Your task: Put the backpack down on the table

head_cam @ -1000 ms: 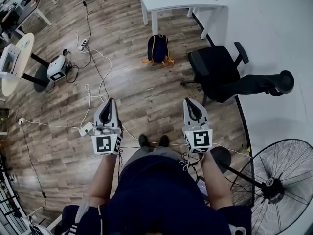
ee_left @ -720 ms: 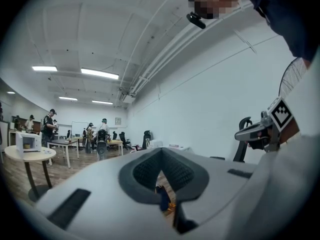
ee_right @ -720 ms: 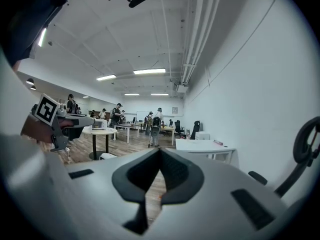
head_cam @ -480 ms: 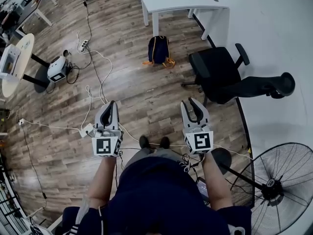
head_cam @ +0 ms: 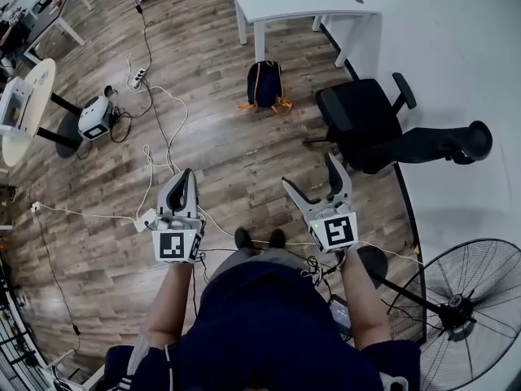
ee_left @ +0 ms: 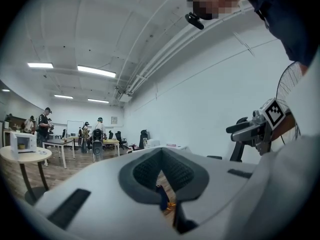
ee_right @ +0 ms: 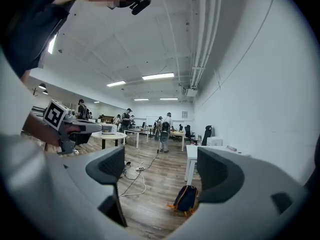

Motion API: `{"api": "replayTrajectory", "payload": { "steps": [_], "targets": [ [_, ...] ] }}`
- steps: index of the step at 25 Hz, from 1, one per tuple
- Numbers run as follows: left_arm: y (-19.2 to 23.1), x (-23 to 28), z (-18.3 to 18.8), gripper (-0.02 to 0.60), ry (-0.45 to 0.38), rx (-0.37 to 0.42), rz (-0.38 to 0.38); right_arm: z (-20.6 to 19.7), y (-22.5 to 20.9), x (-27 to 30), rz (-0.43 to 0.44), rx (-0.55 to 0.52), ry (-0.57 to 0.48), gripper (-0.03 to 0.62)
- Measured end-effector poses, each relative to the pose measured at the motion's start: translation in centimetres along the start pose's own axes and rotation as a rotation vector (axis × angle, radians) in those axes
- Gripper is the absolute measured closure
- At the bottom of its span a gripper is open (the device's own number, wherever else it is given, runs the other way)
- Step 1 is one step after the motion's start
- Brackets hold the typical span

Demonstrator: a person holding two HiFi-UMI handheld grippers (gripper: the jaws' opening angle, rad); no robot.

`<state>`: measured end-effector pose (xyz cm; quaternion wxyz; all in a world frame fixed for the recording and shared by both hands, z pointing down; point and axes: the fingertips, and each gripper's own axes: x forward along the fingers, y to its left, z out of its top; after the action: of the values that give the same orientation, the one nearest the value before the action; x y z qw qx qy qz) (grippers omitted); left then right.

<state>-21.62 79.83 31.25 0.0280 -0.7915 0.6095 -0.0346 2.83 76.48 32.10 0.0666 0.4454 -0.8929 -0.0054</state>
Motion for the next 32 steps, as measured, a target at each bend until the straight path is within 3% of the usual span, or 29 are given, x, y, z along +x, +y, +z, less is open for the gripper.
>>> {"api": "replayTrajectory", "payload": {
  "steps": [9, 16, 23, 32],
  "targets": [
    [2.9, 1.1, -0.7, 0.578, -0.005, -0.007, -0.05, -0.1, 1.3, 3.3, -0.023, -0.049, 0.012, 0.128],
    [4.2, 4.6, -1.3, 0.578, -0.004, -0.012, -0.07, -1.4, -1.1, 7.5, -0.041, -0.025, 0.038, 0.129],
    [5.8, 13.9, -2.6, 0.579, 0.02, -0.014, -0.037, -4.2, -8.0, 15.4, -0.023, 0.007, 0.063, 0.129],
    [8.7, 29.2, -3.1, 0.578, 0.023, 0.01, 0.012, -8.3, -17.2, 29.5, 0.074, 0.046, 0.123, 0.131]
  ]
}}
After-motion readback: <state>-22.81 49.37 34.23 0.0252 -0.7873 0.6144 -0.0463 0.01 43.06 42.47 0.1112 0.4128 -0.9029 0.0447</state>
